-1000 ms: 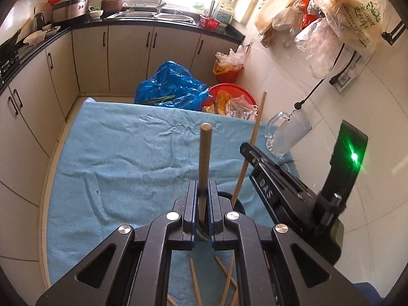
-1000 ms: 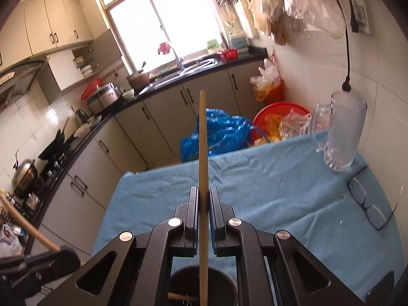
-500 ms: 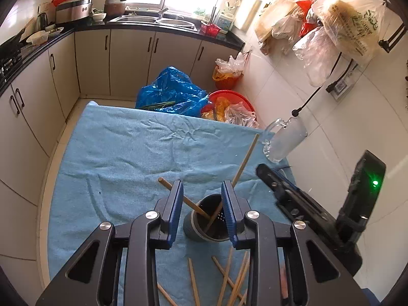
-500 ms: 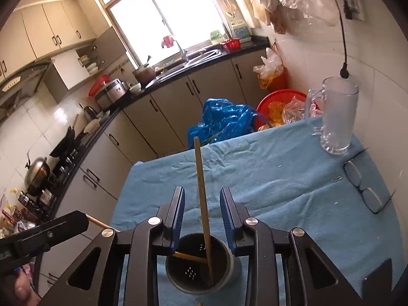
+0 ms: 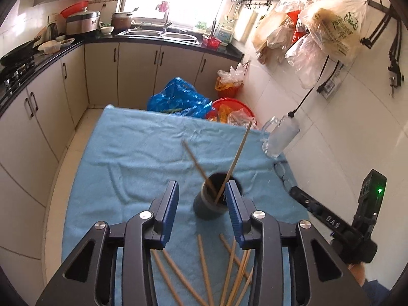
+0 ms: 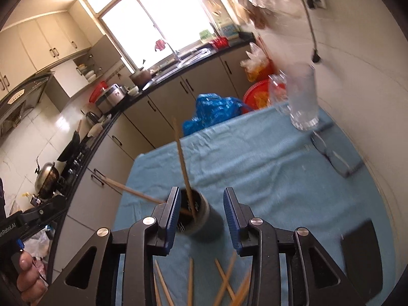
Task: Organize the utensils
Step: 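Open the right tool over the cup while the left tool opens too, then grasp another chopstick with the right tool while the left tool grasps one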
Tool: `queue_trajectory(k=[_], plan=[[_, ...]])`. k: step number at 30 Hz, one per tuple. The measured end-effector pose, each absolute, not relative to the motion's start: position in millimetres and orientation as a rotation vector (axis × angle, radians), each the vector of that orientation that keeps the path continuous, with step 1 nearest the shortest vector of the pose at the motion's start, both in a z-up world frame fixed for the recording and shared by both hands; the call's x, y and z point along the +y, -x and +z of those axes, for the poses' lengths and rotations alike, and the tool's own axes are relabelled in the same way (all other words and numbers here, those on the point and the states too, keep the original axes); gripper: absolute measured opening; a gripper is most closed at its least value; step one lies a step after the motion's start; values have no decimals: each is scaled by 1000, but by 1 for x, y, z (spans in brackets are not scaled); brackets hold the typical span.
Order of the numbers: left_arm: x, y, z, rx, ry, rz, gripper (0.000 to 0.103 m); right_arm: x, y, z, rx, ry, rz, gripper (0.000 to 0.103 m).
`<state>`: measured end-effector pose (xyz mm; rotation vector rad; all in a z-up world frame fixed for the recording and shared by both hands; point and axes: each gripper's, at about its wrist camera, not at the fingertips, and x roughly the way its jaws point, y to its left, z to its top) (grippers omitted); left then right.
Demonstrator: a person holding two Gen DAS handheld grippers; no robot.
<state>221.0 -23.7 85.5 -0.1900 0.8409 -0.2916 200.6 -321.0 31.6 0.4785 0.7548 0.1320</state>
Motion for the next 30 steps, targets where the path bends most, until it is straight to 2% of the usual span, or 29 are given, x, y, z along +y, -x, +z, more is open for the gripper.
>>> queue_trajectory(k=[14, 22, 30], plan=[[24, -153, -33, 1097, 273, -172, 37, -363, -122, -83, 1060, -641, 39, 39], [34, -142, -56, 1164, 306, -143, 37, -352, -123, -99, 1127, -665, 66, 39], [40, -144, -54, 1160, 326, -128, 37, -355, -140, -118, 1179, -712, 26, 39]])
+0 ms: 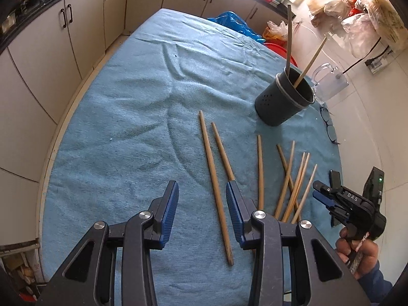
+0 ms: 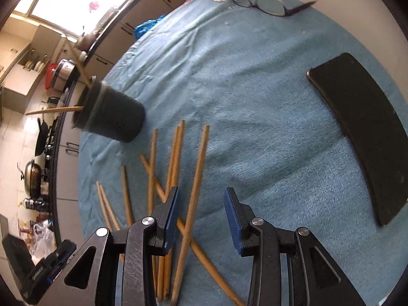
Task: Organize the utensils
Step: 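Grasp another chopstick with the right tool while the left tool grasps one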
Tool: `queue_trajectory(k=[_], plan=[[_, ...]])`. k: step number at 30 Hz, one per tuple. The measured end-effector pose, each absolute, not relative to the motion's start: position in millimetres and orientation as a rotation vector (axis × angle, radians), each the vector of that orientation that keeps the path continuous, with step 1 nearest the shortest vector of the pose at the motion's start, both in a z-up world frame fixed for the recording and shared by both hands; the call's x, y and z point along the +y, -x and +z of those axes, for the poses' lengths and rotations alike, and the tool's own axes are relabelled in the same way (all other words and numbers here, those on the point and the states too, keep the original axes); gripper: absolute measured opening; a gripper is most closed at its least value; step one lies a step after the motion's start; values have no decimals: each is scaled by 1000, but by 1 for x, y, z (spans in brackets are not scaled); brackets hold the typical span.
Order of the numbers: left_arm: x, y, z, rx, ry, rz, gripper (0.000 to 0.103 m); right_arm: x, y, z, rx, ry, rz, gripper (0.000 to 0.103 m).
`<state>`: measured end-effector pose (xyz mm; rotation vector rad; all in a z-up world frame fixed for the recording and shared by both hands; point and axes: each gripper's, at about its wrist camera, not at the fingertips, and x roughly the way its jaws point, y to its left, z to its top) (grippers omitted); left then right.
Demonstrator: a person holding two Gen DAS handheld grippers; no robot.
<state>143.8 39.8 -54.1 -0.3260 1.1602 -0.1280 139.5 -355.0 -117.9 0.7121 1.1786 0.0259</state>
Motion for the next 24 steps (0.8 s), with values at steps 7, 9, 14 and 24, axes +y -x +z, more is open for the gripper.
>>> queue_trajectory(k=[7, 9, 14, 24], plan=[[44, -147, -59, 1177, 336, -117, 37, -346, -154, -128, 1206, -694, 35, 35], [44, -149, -60, 1184, 337, -118, 37, -343, -158, -129, 1218, -674, 47, 25], [36, -161, -69, 1216, 324, -135, 37, -341, -159, -129, 1237, -636, 60, 9], [16, -199, -97, 1305, 279, -117, 37, -364, -139, -89, 1104, -596, 42, 9]])
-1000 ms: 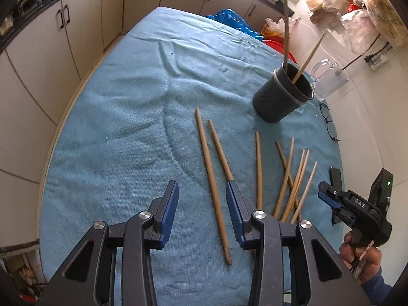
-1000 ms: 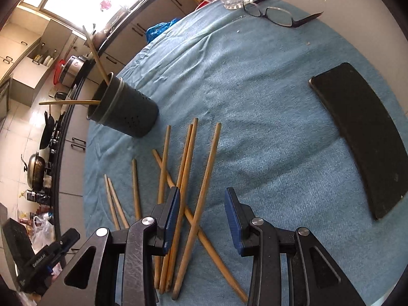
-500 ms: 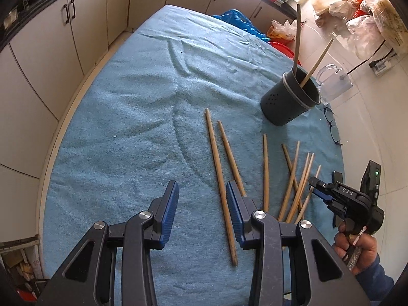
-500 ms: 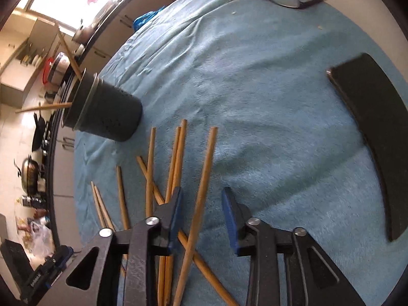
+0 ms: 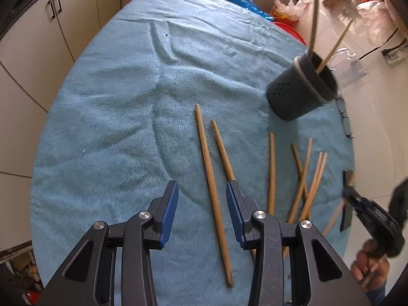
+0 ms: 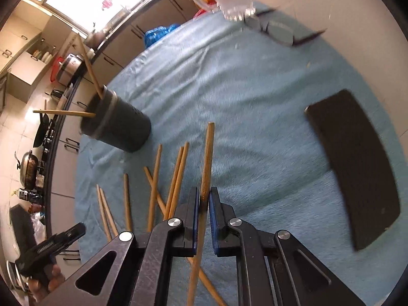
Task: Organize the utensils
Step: 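Grasp another chopstick with the right tool while the left tool grasps one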
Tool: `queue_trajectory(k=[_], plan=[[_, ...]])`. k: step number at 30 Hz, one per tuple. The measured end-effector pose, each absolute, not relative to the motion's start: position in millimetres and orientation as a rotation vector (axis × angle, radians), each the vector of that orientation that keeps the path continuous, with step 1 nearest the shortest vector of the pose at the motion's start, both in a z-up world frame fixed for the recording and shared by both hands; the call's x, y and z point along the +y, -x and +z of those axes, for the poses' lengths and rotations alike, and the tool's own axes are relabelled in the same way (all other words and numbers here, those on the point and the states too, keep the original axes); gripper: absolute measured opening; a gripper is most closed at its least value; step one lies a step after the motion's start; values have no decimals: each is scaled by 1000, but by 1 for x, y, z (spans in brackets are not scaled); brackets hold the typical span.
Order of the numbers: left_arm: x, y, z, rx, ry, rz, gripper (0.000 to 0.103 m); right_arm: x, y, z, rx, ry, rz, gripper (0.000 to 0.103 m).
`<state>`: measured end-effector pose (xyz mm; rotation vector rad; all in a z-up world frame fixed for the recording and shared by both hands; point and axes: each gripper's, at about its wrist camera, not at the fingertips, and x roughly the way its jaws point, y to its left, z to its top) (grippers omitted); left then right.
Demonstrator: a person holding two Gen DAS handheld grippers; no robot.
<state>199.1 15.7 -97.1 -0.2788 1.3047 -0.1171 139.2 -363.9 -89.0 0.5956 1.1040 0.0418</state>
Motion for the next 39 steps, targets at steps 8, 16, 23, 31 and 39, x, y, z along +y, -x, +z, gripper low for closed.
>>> queue_trajectory(k=[8, 16, 23, 31, 39], plan=[[6, -226, -114, 1368, 244, -63, 37, -373, -126, -65, 1039, -549, 50, 8], [-11, -242, -126, 1397, 166, -30, 33, -377, -121, -56, 1018, -541, 41, 8], [-16, -233, -123, 1365, 66, 5, 10, -371, -121, -49, 1002, -518, 65, 8], [3, -198, -102, 1289, 124, -57, 6, -357, -124, -36, 976, -477, 107, 8], [12, -169, -46, 1139, 159, -90, 6, -341, -121, -20, 943, -430, 150, 8]])
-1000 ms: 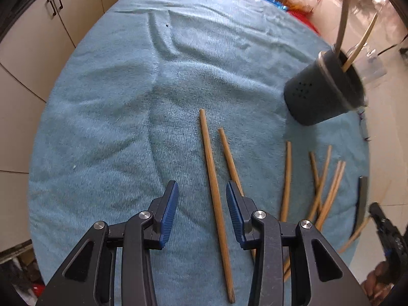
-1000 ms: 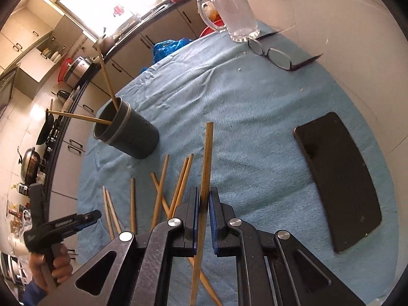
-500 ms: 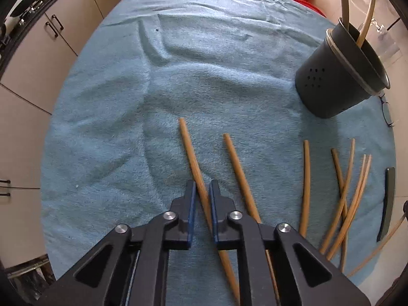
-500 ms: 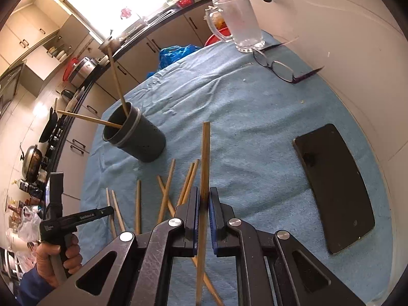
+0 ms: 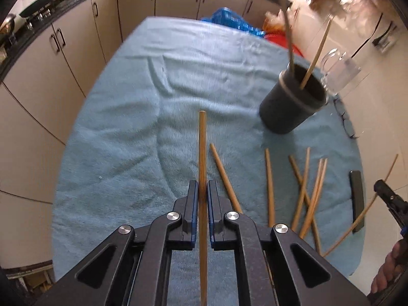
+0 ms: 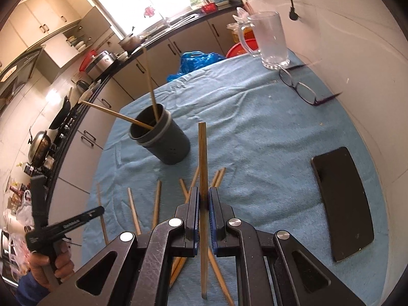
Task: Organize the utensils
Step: 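Grasp another chopstick with the right tool while the left tool grasps one, then lift both held chopsticks upright and carry them over the black cup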
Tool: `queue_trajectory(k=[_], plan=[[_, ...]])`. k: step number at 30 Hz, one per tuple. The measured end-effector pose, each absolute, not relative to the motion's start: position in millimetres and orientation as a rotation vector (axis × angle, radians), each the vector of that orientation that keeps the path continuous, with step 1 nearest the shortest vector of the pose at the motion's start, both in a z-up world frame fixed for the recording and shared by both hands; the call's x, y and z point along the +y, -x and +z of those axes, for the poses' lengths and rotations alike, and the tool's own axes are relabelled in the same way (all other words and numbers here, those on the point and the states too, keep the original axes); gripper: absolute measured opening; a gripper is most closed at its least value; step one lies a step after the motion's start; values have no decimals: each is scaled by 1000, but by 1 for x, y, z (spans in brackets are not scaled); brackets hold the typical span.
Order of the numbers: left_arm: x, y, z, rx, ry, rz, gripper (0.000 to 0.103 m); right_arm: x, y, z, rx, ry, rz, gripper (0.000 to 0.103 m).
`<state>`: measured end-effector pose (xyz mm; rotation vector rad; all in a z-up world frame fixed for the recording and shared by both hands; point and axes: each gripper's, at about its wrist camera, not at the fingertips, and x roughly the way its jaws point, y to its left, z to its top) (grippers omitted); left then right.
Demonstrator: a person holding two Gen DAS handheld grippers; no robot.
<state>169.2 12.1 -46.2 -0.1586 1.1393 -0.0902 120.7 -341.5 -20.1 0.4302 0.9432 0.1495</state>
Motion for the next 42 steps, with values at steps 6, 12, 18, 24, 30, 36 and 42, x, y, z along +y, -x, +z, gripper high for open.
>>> queue_trajectory(k=[6, 12, 18, 24, 30, 36, 42], plan=[[15, -158, -15, 1075, 165, -105, 6, -332, -116, -11, 922, -401, 177, 8], [4, -151, 2, 1031, 145, -122, 6, -327, -111, -3, 890, -375, 199, 8], [-1, -150, 9, 1010, 136, -132, 6, -327, -107, 2, 869, -368, 208, 8], [-5, -150, 14, 995, 128, -138, 6, -329, -104, 7, 856, -367, 211, 8], [-8, -150, 20, 981, 120, -145, 6, -330, -103, 13, 836, -356, 218, 8], [-9, -149, 24, 972, 116, -143, 6, -332, -102, 17, 825, -355, 216, 8], [-8, -148, 30, 962, 125, -146, 6, -337, -100, 22, 812, -359, 216, 8]])
